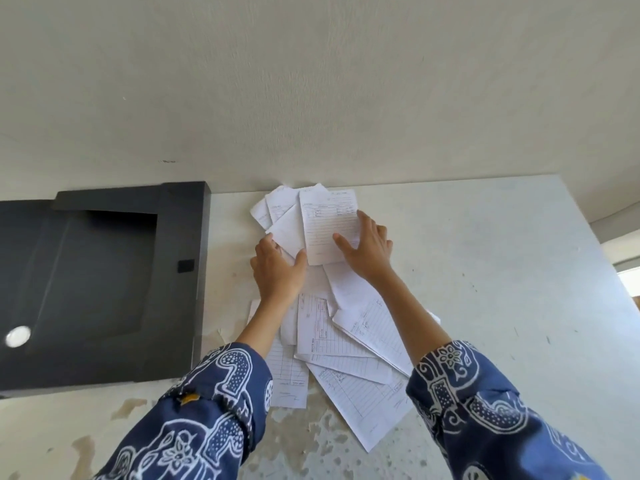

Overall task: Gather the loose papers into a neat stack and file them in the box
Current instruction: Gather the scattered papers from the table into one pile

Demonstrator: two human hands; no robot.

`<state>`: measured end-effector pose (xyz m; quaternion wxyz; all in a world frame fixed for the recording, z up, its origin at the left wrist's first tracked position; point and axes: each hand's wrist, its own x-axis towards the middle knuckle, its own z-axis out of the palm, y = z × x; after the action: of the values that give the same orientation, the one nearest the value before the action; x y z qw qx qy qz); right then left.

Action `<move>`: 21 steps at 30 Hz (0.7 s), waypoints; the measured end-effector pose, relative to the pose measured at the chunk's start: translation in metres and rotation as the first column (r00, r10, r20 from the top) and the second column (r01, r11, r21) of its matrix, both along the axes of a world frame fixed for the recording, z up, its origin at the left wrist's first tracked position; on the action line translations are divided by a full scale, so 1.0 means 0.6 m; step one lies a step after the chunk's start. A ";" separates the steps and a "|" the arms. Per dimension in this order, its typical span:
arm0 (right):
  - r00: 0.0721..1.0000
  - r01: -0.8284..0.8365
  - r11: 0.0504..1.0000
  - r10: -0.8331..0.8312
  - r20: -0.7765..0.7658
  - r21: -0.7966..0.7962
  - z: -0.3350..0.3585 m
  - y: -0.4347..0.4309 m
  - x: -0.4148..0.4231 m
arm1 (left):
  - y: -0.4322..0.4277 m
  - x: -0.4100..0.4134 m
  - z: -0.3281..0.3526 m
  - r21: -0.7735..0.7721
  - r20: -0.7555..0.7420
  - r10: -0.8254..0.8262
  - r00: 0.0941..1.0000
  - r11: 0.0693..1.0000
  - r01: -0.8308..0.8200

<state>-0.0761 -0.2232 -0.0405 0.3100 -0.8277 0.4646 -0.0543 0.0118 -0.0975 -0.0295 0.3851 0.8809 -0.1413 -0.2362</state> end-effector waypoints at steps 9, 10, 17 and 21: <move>0.996 -0.090 0.993 0.088 -0.029 -0.074 -0.017 0.050 0.009 | -0.002 0.012 0.004 -0.122 -0.028 0.252 0.967 0.959 -0.254; 0.995 -0.101 0.992 0.098 -0.035 -0.079 -0.017 0.050 0.007 | -0.001 0.019 0.005 -0.112 -0.033 0.270 0.962 0.956 -0.272; 0.990 -0.133 0.987 0.128 -0.060 -0.087 -0.019 0.048 0.001 | 0.014 0.063 0.005 -0.011 0.064 0.254 0.965 0.967 -0.254; 0.992 -0.116 0.989 0.110 -0.067 -0.091 -0.020 0.053 0.004 | 0.032 0.057 0.003 -0.017 -0.070 0.294 0.953 0.955 -0.296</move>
<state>-0.0734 -0.1915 -0.0525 0.2585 -0.8678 0.4231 -0.0329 0.0462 -0.0784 -0.0275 0.4326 0.8784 0.0013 -0.2033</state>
